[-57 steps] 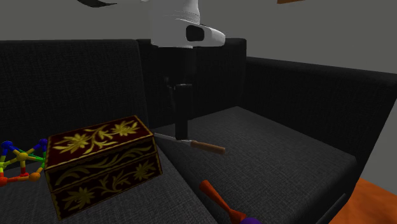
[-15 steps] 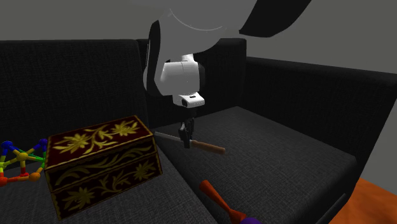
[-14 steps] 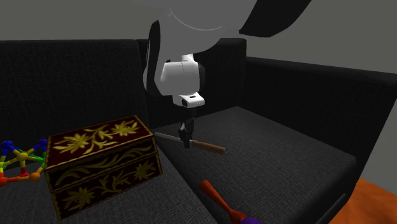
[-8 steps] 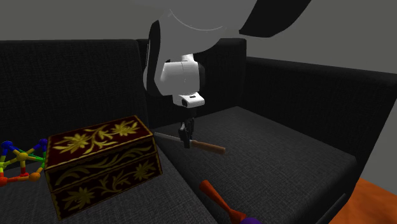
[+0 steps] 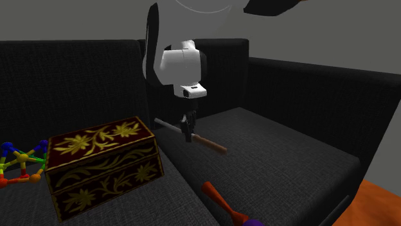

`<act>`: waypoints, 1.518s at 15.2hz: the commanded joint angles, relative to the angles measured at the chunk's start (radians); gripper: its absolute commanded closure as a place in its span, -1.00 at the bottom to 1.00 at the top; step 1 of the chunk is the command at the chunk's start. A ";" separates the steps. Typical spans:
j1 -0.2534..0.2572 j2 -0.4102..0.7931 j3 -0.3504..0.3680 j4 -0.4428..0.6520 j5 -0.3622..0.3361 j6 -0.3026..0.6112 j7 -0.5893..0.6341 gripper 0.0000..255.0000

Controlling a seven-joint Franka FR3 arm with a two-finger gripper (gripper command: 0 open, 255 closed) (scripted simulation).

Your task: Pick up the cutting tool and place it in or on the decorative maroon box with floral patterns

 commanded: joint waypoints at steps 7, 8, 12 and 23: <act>-0.015 -0.065 0.024 0.002 0.028 -0.064 -0.017 1.00; -0.016 -0.072 0.026 0.003 0.032 -0.073 -0.019 1.00; -0.022 -0.101 0.037 0.011 0.045 -0.107 -0.028 1.00; -0.031 -0.168 0.061 0.054 0.081 -0.212 -0.052 1.00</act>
